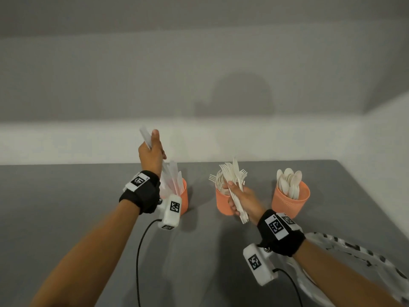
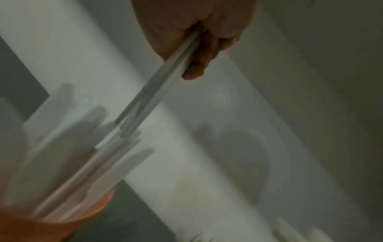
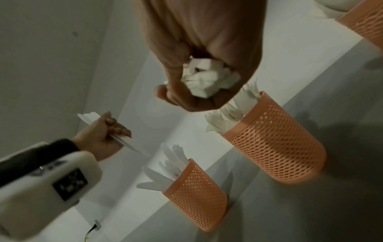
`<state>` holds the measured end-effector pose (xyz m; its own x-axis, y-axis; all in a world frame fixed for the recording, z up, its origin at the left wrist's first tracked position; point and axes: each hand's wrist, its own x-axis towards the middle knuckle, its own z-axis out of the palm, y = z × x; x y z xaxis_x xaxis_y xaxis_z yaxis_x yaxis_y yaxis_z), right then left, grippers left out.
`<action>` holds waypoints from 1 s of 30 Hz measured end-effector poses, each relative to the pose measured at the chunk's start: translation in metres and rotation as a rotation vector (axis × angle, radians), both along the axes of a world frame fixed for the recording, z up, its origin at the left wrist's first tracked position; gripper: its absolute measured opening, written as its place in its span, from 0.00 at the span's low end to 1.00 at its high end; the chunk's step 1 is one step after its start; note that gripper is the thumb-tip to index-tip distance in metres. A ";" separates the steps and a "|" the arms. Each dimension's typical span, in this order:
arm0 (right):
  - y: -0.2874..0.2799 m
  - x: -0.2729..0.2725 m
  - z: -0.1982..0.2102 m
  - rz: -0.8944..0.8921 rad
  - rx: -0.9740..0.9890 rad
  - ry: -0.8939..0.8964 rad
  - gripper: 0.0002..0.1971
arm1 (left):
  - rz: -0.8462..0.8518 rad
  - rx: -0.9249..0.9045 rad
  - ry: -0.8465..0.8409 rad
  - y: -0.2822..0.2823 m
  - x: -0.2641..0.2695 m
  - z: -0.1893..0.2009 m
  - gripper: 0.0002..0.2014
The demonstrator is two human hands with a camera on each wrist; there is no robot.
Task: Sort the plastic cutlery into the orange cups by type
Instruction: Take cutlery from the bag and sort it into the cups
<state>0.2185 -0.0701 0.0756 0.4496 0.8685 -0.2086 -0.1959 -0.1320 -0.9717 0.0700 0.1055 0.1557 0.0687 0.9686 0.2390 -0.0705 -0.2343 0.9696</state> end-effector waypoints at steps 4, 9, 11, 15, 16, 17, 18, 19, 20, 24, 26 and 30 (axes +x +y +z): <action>0.004 0.000 -0.001 -0.003 -0.017 0.038 0.18 | -0.116 -0.018 0.166 0.010 0.001 -0.045 0.16; 0.008 -0.001 -0.003 0.067 -0.024 0.028 0.12 | -0.124 0.051 0.404 0.013 0.000 -0.078 0.06; 0.009 -0.002 -0.004 0.084 -0.035 0.017 0.10 | -0.084 0.097 0.456 0.015 -0.002 -0.082 0.13; 0.010 -0.004 -0.003 0.106 -0.055 -0.004 0.09 | -0.097 0.256 0.566 0.012 -0.004 -0.081 0.16; 0.010 -0.004 -0.002 0.109 -0.050 0.002 0.10 | -0.108 0.308 0.645 0.011 -0.005 -0.082 0.14; 0.009 -0.003 -0.003 0.109 -0.046 0.008 0.11 | -0.118 0.352 0.738 0.011 -0.005 -0.084 0.13; 0.009 -0.003 -0.003 0.106 -0.043 0.016 0.12 | -0.126 0.383 0.829 0.010 -0.005 -0.086 0.14; 0.009 -0.002 -0.004 0.101 -0.037 0.032 0.13 | -0.135 0.395 0.909 0.010 -0.005 -0.088 0.15; 0.009 -0.002 -0.004 0.095 -0.026 0.057 0.14 | -0.145 0.404 0.972 0.008 -0.005 -0.089 0.17; 0.007 0.002 -0.007 0.077 0.004 0.119 0.18 | -0.190 0.451 1.159 0.005 -0.005 -0.088 0.22; 0.005 0.002 -0.010 0.063 0.014 0.138 0.18 | -0.153 0.519 1.197 -0.001 -0.003 -0.082 0.26; 0.004 0.000 -0.010 0.022 0.046 0.134 0.15 | -0.123 0.592 0.817 -0.033 0.014 -0.057 0.24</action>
